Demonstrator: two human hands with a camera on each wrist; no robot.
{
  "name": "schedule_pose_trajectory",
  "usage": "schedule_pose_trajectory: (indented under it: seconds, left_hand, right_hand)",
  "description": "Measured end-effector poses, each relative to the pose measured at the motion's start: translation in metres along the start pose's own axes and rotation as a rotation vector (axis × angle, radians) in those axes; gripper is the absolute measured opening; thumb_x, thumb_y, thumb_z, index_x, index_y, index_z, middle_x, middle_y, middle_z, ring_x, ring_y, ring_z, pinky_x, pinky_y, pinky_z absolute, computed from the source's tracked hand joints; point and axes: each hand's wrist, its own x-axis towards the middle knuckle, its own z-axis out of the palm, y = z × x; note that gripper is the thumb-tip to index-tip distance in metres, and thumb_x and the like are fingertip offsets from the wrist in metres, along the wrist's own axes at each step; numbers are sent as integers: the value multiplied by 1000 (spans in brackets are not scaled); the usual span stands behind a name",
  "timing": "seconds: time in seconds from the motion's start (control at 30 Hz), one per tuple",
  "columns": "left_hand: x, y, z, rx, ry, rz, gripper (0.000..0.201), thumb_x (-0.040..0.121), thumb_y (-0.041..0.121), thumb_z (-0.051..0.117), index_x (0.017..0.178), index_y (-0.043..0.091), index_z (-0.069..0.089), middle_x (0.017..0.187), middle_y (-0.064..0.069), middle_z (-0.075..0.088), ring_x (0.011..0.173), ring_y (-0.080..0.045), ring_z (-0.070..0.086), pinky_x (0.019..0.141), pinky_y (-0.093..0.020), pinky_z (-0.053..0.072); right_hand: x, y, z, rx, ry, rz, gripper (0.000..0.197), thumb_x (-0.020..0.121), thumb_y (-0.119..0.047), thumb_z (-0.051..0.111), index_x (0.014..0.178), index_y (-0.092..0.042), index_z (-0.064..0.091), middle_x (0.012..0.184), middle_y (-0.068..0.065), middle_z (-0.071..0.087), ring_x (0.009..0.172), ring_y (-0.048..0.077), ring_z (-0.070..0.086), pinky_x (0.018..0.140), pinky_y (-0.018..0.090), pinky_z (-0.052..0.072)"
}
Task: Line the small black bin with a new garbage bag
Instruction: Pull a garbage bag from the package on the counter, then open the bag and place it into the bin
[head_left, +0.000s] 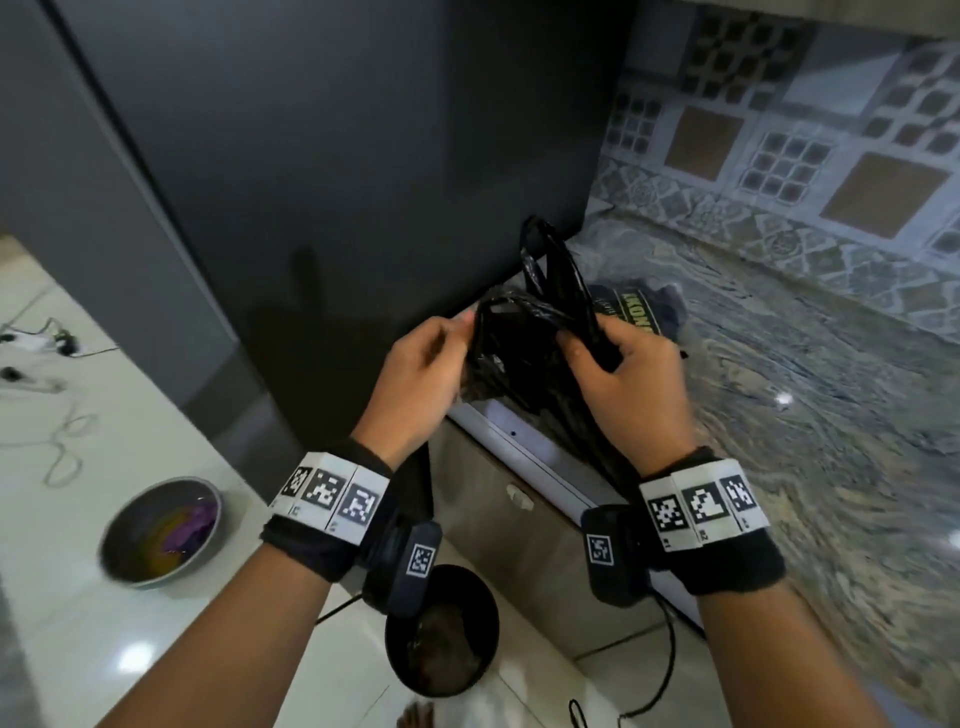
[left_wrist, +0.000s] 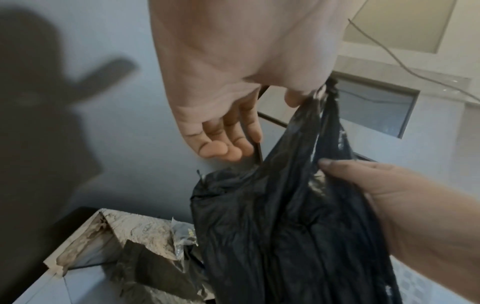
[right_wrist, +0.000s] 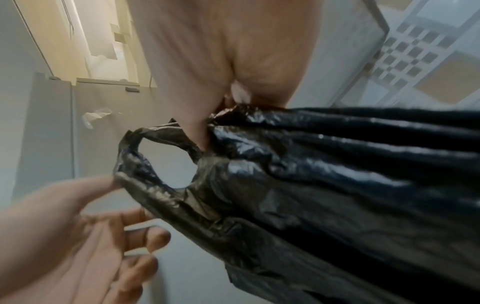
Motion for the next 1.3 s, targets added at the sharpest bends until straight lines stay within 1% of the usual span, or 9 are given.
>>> schedule_pose_trajectory:
  seconds: [0.17,0.47,0.7,0.8,0.9,0.97,1.07,1.17,1.3]
  left_hand:
    - [-30,25,8,0,152,13,40,92,52,39,75,18,53,57,-16,55,41,-10,49,48,-22,40]
    - [-71,31,26,15,317,-118,35,86,54,50,95,22,60,78,-12,70,49,-19,58,45,-26,45]
    - [-91,19,10,149,458,-141,15,91,29,53,79,23,60,66,-9,63,45,-17,57,43,-25,46]
    - [-103,13,-1,199,454,-131,21,92,22,51,72,27,58,57,0,59,43,-11,56,43,-22,46]
    - [-113,9,-11,224,365,-101,15,92,23,52,84,27,64,64,4,63,49,-14,60,49,-23,47]
    - [-119,8,-18,237,324,-73,13,92,23,53,92,24,66,67,7,64,52,-19,61,51,-23,47]
    - [-128,8,-31,230,329,-61,13,92,22,55,94,23,67,67,10,65,54,-20,60,52,-23,46]
    - [-137,10,-49,218,376,-78,12,91,22,55,88,26,66,66,10,66,53,-18,60,53,-28,48]
    - [-149,11,-76,236,495,-118,14,91,23,54,92,14,65,75,-15,66,53,-17,60,52,-21,46]
  right_hand:
    - [0,3,9,1,-76,-50,16,86,-22,62,93,-12,72,82,5,73,77,16,67,75,34,55]
    - [-29,2,29,52,-270,-217,11,86,-20,62,81,-14,67,67,-6,60,55,-1,51,53,3,36]
    - [-51,-1,40,166,-542,-221,27,84,-35,63,108,-20,65,98,-2,72,90,6,65,80,24,52]
    - [-53,-8,41,320,-604,-103,38,83,-42,64,117,-27,56,98,-4,70,89,-2,64,78,11,50]
    - [-50,-18,45,327,-601,-116,42,83,-48,61,122,-35,50,92,-6,71,88,-2,65,78,12,50]
    - [-48,-24,53,304,-570,-171,35,85,-50,57,118,-38,53,97,-8,71,93,2,65,85,26,53]
    - [-47,-34,63,291,-523,-254,29,89,-43,55,109,-26,64,100,-7,72,96,7,65,87,37,53]
    - [-45,-44,68,324,-427,-286,21,88,-33,60,97,-18,71,94,2,67,87,11,63,82,28,51]
    - [-41,-49,71,243,-404,-259,13,87,-35,61,83,-24,68,64,-2,46,59,9,45,58,25,38]
